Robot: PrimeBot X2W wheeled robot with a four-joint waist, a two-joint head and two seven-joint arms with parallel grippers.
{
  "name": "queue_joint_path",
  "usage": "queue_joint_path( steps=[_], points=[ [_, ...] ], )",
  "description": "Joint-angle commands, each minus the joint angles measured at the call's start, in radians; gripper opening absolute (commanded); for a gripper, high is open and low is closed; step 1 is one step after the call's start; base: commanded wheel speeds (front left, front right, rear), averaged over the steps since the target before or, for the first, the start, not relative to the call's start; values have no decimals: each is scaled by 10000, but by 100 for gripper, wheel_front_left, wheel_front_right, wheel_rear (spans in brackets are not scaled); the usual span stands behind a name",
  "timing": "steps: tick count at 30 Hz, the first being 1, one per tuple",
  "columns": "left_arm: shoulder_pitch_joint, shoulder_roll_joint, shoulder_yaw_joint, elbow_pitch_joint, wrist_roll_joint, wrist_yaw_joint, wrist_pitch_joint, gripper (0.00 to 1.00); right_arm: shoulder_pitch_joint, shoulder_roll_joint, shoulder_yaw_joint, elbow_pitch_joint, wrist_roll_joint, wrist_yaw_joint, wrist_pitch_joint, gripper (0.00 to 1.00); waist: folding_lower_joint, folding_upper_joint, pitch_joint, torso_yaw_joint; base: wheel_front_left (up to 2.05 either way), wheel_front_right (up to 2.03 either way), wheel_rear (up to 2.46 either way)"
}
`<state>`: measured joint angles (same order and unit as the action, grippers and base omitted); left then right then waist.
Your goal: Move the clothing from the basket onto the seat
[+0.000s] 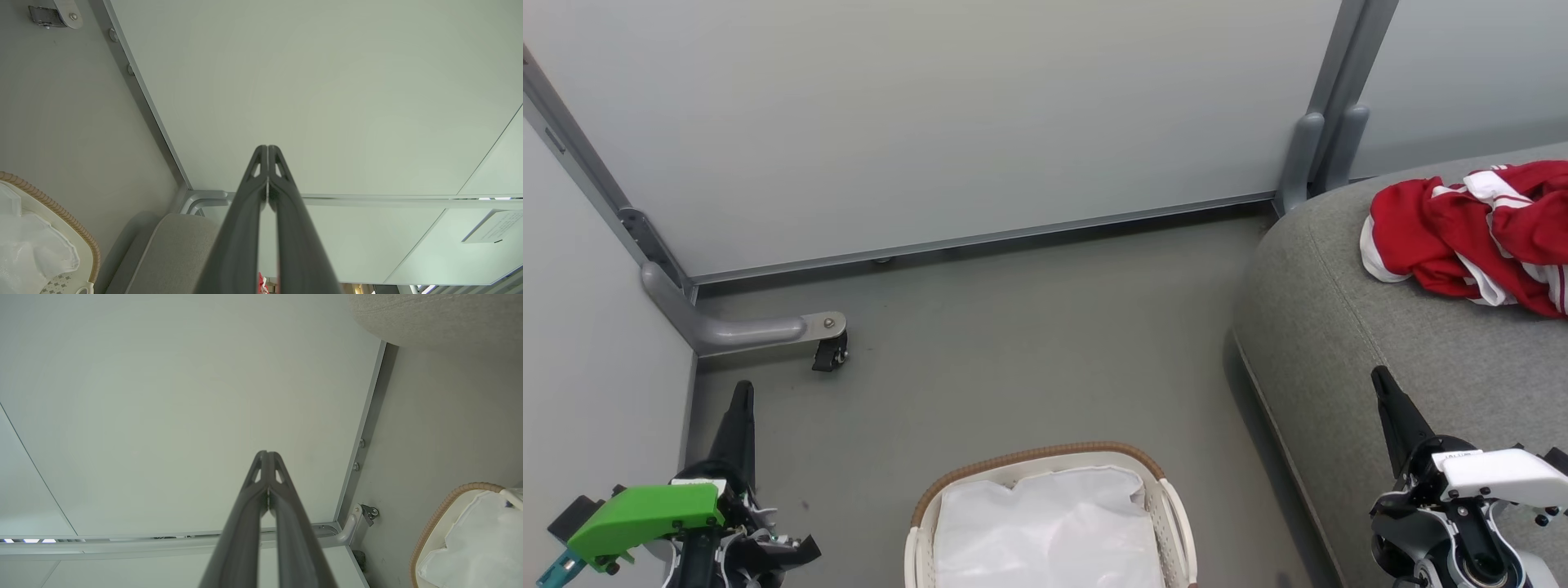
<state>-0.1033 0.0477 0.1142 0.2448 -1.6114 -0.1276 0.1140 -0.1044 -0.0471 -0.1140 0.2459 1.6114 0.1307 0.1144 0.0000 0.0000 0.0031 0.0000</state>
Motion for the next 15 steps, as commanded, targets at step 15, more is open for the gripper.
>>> queue_joint_path(
  steps=[15],
  points=[
    [-102, 48, 20, -11, -32, -63, 34, 0, -72, -60, -14, -34, 32, 0, 29, 0, 0, 0, 0, 0, 0, 0, 0]
  ],
)
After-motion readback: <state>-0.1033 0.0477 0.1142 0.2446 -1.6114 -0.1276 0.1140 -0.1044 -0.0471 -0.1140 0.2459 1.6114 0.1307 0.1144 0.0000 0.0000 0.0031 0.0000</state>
